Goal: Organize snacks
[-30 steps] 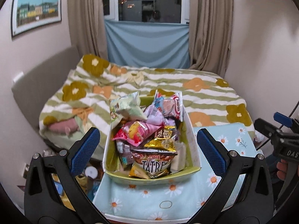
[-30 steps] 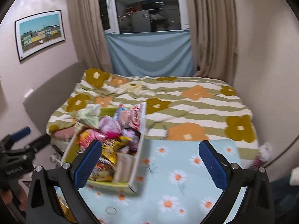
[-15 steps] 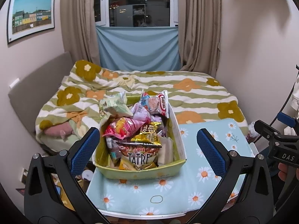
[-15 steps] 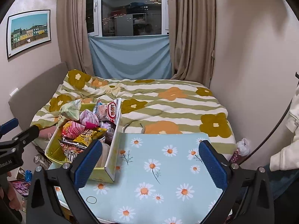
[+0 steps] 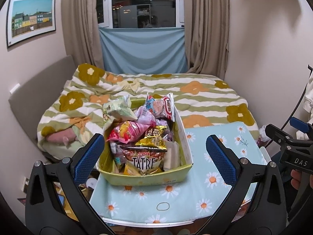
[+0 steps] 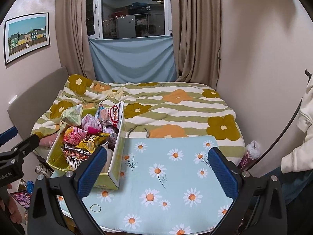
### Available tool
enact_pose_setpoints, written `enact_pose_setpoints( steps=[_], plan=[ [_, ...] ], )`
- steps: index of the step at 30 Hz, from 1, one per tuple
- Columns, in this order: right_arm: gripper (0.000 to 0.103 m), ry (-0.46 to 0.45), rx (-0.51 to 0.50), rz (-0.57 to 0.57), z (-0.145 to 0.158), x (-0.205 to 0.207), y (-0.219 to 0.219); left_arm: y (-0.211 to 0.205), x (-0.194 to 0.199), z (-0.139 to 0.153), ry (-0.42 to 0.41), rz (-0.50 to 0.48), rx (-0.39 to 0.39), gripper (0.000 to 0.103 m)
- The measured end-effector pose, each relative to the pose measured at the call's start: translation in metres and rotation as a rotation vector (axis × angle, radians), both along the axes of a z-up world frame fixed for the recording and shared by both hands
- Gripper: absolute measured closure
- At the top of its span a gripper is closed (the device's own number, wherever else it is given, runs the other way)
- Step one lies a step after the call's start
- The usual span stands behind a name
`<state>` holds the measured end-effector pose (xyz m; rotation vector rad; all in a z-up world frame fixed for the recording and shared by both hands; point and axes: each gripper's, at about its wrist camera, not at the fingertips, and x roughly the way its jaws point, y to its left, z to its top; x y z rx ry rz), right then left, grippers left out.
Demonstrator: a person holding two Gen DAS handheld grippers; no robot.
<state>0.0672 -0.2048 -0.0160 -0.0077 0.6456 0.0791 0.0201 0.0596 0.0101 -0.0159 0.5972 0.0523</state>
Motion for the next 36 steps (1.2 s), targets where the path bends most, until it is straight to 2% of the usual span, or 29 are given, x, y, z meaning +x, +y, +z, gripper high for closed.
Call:
enact_pose_setpoints(
  steps=[36],
  plan=[
    [0.000, 0.001, 0.005, -0.007, -0.0001, -0.0019, -0.0011, 0.0056, 0.0017, -0.0051, 0.015, -0.010, 0.002, 0.000]
  ],
)
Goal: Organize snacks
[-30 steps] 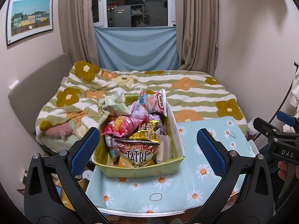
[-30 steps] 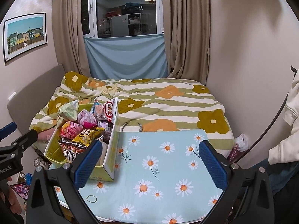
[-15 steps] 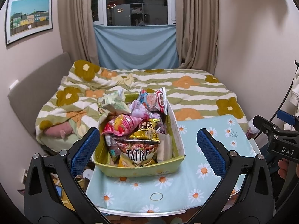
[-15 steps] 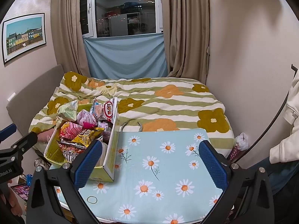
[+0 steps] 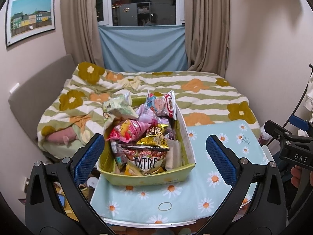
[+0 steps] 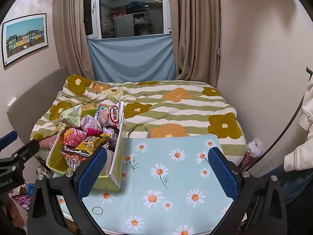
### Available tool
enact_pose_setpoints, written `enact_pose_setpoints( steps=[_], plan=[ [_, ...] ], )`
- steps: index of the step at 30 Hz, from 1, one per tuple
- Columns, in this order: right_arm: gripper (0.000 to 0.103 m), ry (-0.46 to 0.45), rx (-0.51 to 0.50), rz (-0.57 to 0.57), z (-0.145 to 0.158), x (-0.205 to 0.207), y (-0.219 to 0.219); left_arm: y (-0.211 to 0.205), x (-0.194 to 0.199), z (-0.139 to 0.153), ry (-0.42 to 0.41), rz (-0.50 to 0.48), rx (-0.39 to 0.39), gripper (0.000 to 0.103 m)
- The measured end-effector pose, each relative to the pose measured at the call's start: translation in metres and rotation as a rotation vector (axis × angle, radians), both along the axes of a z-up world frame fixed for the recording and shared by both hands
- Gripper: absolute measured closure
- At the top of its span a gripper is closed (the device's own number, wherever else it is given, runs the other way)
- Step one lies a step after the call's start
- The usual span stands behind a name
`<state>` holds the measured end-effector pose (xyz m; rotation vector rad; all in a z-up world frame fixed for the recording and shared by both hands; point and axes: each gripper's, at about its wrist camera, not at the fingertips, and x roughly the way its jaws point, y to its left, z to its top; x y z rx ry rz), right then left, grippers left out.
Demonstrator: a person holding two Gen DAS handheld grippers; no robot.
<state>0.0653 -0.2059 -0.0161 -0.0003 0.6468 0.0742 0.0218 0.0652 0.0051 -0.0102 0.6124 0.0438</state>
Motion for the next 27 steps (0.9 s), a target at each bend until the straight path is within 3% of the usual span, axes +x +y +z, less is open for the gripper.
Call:
enact_pose_setpoints(
  steps=[27],
  plan=[
    [0.000, 0.007, 0.004, 0.004, -0.0004, 0.0024, -0.0011, 0.0053, 0.0073, -0.0022, 0.007, 0.004, -0.020, 0.000]
  ],
)
